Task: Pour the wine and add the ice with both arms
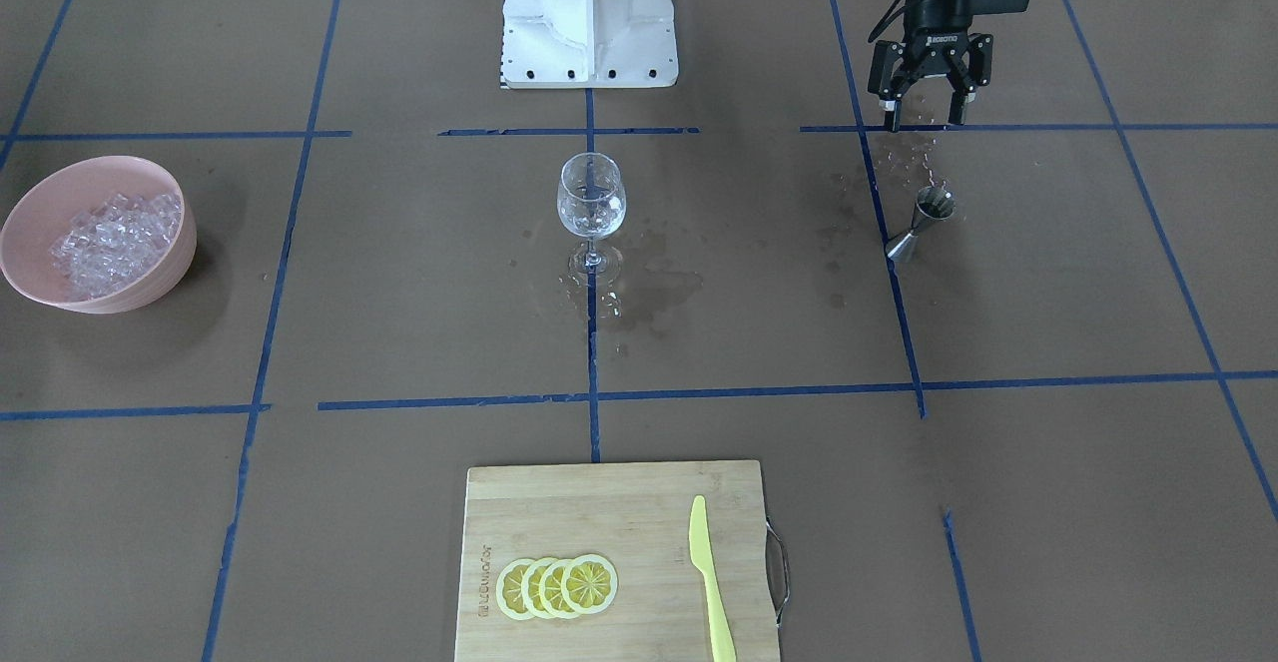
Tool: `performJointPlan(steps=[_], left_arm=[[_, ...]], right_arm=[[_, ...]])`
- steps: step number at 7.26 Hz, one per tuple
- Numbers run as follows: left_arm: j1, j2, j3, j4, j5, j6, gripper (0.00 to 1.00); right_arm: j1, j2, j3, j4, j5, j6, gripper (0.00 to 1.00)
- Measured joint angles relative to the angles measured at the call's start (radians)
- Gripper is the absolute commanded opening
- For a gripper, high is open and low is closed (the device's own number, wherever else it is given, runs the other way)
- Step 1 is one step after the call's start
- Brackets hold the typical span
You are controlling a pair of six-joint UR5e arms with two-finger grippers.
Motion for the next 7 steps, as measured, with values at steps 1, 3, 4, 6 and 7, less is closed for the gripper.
performJointPlan(steps=[1,3,4,6,7], left_arm=[[0.008,-0.034,0.055,0.009,0.077,-0.007,1.0],[0.011,-0.102,0.18,0.012,0.19,-0.026,0.99],[0.011,-0.136,0.232,0.013,0.232,-0.036,0.99],[0.011,-0.181,0.308,0.013,0.297,-0.043,0.94],[0.01,-0.207,0.345,0.012,0.324,-0.044,0.91]], right_arm=[[-0.017,0.008,0.013,-0.002,-0.001,0.045,1.0],[-0.04,0.011,0.072,-0.007,0.001,0.137,1.0],[-0.051,0.009,0.105,-0.009,0.002,0.158,1.0],[-0.083,0.007,0.163,-0.01,0.002,0.229,1.0],[-0.098,0.007,0.181,-0.01,0.003,0.26,1.0]])
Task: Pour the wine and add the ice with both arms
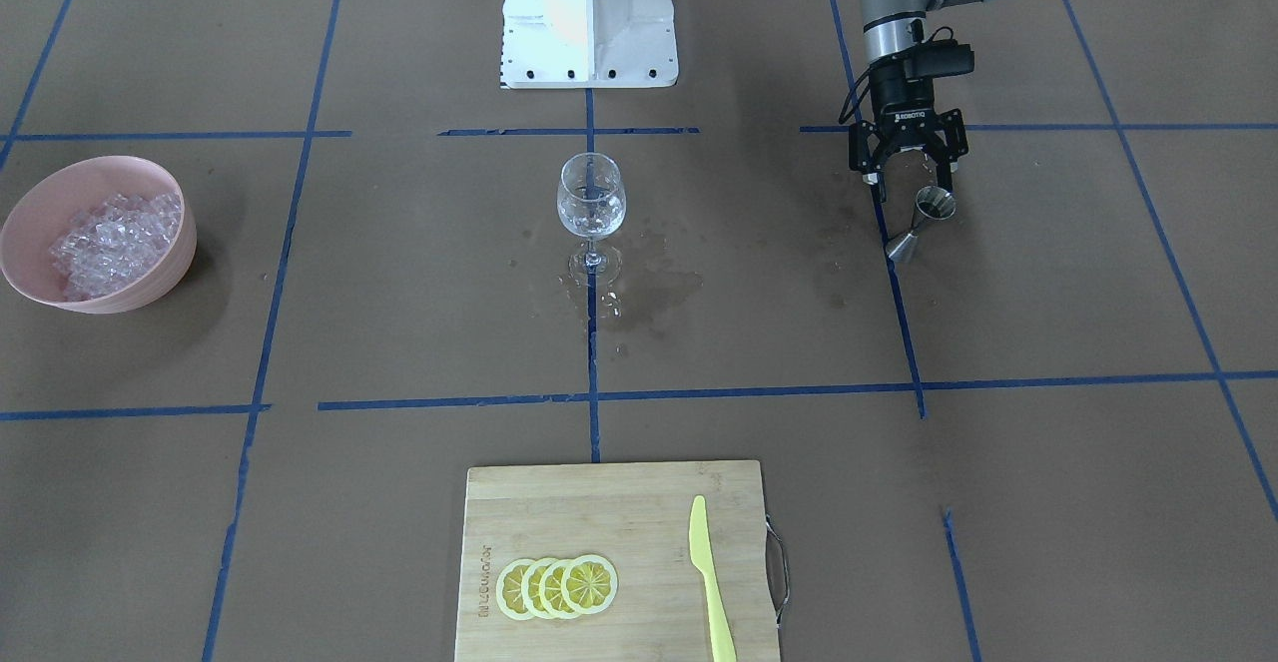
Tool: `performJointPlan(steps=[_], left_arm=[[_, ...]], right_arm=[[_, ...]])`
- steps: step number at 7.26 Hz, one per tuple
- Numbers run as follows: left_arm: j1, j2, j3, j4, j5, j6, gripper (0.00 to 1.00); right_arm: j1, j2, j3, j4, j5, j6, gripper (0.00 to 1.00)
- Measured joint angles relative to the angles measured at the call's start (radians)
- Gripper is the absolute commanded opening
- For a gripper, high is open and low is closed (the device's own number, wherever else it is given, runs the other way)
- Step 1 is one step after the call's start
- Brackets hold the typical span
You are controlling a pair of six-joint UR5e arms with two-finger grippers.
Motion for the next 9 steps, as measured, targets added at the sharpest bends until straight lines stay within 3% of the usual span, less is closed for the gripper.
performJointPlan(steps=[2,9], left_arm=[[-0.008,-0.036,0.053,0.0,0.035,-0.001,0.81],[-0.071,-0.096,0.12,-0.001,0.052,0.0,0.7]], right_arm=[[-0.016,0.0,0.014,0.001,0.001,0.02,1.0],[-0.024,-0.004,0.017,-0.001,0.001,0.024,1.0]])
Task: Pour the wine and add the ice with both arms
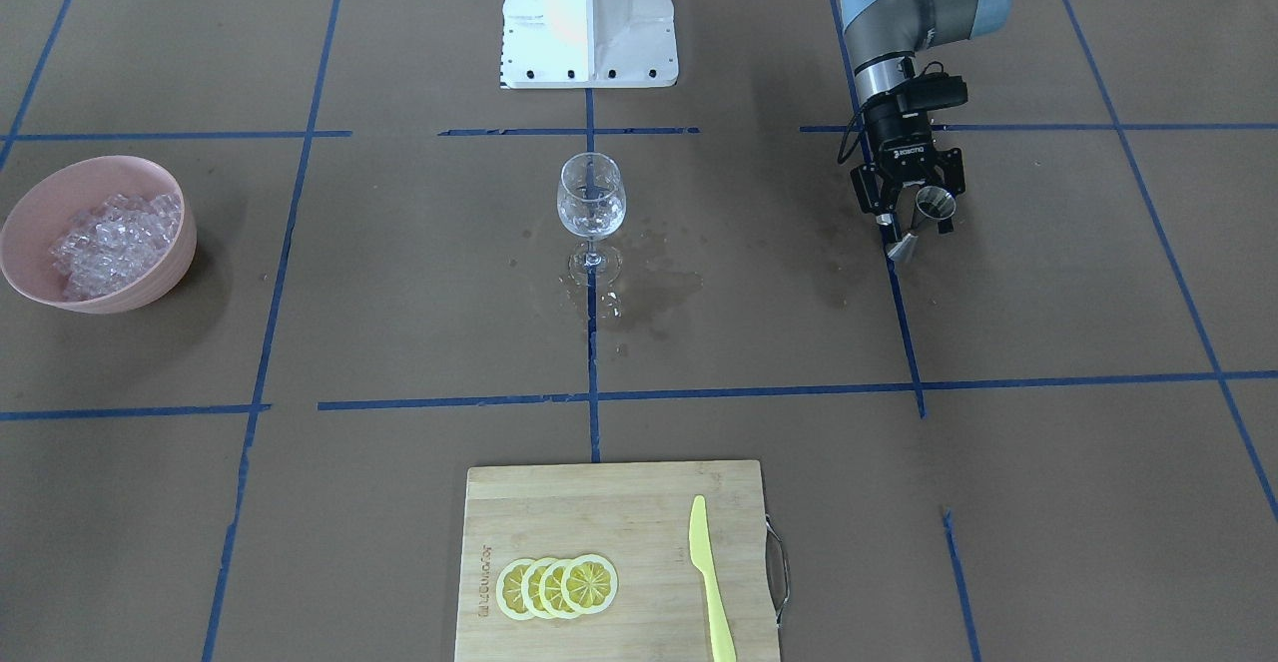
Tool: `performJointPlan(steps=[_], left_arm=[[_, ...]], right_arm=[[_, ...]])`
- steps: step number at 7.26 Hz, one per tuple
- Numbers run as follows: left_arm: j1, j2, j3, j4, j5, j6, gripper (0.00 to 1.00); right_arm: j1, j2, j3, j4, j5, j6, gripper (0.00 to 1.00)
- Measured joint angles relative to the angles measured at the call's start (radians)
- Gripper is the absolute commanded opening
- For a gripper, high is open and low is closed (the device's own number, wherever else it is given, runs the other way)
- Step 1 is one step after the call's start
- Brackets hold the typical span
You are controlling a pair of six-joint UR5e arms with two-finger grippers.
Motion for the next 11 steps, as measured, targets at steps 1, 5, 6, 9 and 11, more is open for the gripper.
performJointPlan(steps=[1,5,6,9,11], left_arm=[[-0.001,-0.01,0.013,0.0,-0.001,0.0,0.67],[-0.004,-0.01,0.026,0.0,-0.003,0.001,0.21],[-0.005,-0.006,0.024,0.0,-0.004,0.001,0.0],[-0.011,0.019,-0.023,-0.002,-0.004,0.002,0.0],[-0.017,0.063,-0.117,-0.003,-0.004,0.019,0.0]], right_arm=[[0.0,-0.003,0.003,0.0,0.002,0.0,1.0],[-0.001,-0.018,0.023,-0.001,0.012,0.0,1.0],[-0.001,-0.018,0.024,-0.001,0.012,0.0,1.0],[-0.002,-0.018,0.025,0.0,0.012,0.0,1.0],[-0.002,-0.018,0.029,0.0,0.012,0.0,1.0]])
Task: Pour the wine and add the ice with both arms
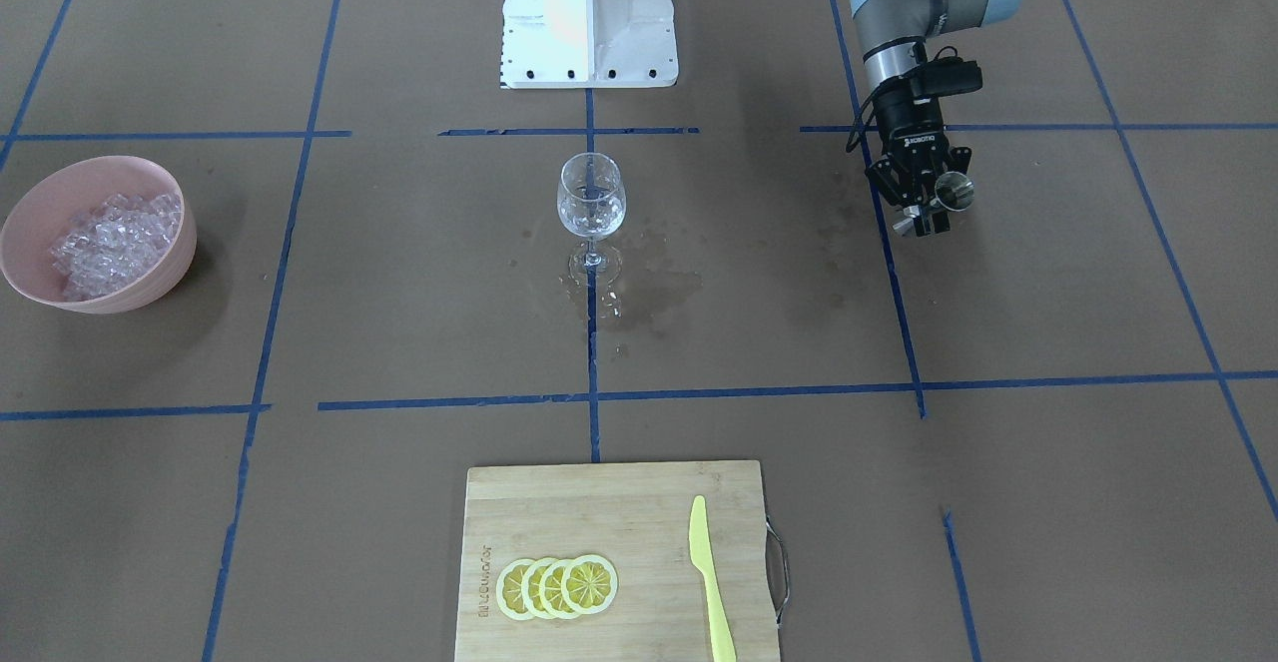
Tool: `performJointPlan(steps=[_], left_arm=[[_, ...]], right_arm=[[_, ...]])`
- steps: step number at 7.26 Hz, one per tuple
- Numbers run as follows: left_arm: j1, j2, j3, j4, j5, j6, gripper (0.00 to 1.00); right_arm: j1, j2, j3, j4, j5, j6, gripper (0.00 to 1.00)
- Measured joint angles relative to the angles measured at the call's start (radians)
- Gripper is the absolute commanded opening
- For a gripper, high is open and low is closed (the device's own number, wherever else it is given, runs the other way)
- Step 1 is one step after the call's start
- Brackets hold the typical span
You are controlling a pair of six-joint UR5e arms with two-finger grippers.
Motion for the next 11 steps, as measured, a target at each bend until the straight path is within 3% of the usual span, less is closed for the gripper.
performJointPlan(steps=[2,8,11], left_arm=[[-0.023,-0.012,-0.051,-0.003,0.001,0.035,0.0],[-0.086,-0.217,-0.074,-0.011,0.002,0.414,0.0],[-0.083,-0.379,-0.071,-0.027,-0.004,0.572,0.0]], right_arm=[[0.0,0.0,0.001,0.002,0.001,0.0,1.0],[0.0,-0.001,0.002,0.006,0.023,0.0,1.0],[-0.011,0.001,0.004,0.009,0.016,-0.001,1.0]])
